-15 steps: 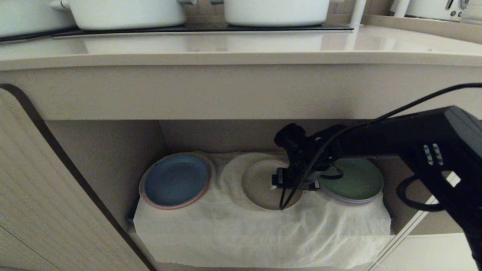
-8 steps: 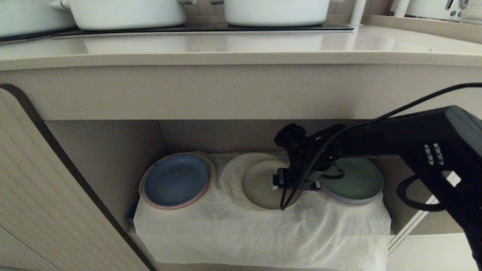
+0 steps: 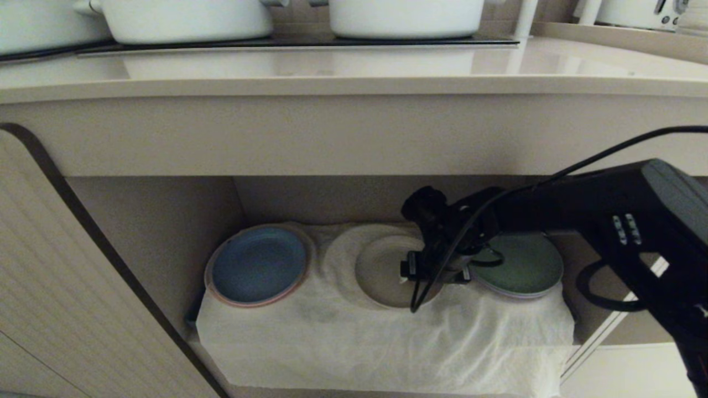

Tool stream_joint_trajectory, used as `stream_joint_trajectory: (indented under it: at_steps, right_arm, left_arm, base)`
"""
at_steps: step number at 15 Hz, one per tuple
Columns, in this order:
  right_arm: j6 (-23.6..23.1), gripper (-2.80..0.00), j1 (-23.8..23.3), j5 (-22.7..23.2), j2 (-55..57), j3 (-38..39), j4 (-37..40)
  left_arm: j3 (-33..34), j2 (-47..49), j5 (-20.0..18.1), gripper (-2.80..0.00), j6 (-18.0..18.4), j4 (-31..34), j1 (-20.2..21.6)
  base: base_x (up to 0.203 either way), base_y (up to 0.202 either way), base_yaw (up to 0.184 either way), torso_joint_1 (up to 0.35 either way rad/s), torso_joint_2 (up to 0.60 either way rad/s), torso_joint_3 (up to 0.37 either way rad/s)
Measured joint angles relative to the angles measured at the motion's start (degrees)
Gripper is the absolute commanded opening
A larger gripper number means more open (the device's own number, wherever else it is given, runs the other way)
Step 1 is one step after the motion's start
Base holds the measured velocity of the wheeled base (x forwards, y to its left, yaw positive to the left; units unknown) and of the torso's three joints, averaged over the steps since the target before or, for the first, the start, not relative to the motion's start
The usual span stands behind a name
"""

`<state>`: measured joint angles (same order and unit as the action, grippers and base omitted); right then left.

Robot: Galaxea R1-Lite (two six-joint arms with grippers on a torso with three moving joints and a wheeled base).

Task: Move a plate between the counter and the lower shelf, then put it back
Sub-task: Pick up the plate in the cupboard

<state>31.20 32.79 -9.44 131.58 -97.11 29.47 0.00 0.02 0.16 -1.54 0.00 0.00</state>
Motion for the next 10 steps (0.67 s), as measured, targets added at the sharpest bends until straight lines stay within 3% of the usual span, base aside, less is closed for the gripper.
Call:
stream_joint_trajectory:
  at_steps: [10]
  right_arm:
    - [2.0, 0.00, -0.5, -1.4, 1.9, -0.5, -0.3]
  left_arm:
    - [0.0, 0.0, 0.0, -2.80, 0.0, 0.0, 0.0]
  base:
    - [0.000, 0.000, 0.000, 0.000, 0.00, 0.000]
